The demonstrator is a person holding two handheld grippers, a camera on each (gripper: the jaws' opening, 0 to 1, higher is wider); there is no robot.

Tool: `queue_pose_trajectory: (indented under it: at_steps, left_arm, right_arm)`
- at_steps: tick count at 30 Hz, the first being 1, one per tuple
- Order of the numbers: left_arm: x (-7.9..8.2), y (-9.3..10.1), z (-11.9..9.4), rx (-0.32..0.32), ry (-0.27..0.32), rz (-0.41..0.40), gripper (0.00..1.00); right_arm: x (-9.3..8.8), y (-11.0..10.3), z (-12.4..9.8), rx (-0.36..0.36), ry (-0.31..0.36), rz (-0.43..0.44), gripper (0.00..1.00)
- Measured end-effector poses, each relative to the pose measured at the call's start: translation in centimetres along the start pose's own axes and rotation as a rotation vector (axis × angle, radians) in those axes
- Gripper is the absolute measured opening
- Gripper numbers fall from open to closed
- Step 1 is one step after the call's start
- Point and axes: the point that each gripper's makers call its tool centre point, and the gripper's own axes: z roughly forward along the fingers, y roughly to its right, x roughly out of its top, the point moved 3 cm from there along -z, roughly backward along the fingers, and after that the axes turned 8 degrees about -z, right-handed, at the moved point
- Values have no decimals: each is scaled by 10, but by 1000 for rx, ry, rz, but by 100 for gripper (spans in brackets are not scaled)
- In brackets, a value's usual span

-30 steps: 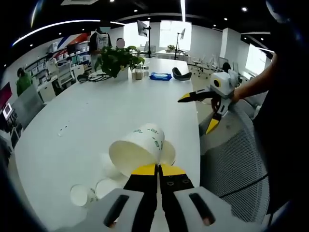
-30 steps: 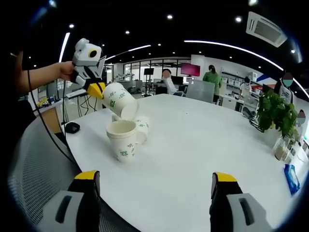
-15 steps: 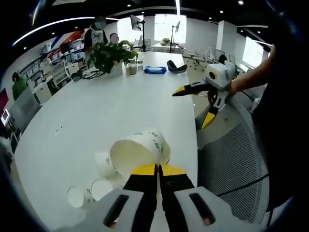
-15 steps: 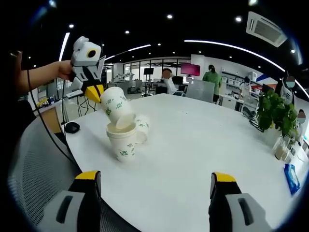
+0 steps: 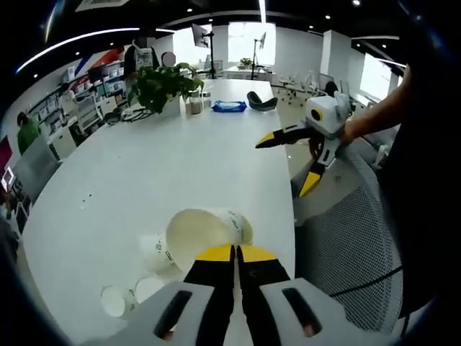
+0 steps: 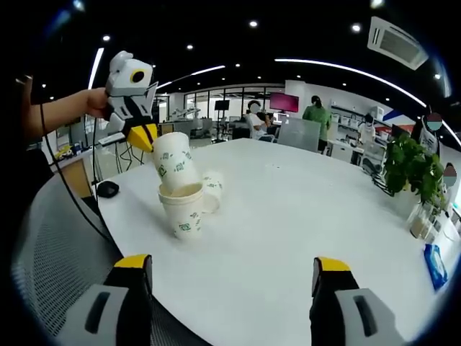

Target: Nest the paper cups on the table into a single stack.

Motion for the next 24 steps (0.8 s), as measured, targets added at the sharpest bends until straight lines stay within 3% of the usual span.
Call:
queue_pose_trajectory:
  at_steps: [14, 24]
  left_arm:
    - [6, 1, 18, -20, -24, 60, 0]
    - [-4, 1, 35, -48, -85, 99, 0]
  right_arm:
    - [-1, 0, 0, -3, -5, 2, 91]
    - [-3, 1, 0, -2, -6, 3, 90]
